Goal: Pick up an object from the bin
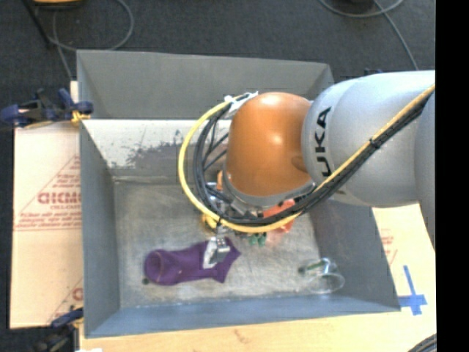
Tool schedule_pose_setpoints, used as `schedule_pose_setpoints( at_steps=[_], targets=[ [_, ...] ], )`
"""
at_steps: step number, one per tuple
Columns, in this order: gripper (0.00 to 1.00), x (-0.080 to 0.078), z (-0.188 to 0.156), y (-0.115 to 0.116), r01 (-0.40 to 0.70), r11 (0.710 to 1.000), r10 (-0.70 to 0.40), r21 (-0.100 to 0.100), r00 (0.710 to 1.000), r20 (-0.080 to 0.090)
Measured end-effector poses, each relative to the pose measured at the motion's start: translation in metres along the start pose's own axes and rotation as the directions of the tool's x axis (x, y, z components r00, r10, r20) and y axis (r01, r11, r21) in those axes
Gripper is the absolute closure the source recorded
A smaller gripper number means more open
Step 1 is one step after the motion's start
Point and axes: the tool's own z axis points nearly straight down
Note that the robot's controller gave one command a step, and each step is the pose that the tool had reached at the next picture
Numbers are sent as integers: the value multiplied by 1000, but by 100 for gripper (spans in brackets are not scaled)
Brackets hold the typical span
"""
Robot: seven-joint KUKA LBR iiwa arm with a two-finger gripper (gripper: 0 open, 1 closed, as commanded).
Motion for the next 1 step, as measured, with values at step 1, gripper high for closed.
schedule_pose_setpoints(
  at_steps=[1],
  targets=[
    [0,0,0,0,-1,1000,1,0,1000,0]
  ],
)
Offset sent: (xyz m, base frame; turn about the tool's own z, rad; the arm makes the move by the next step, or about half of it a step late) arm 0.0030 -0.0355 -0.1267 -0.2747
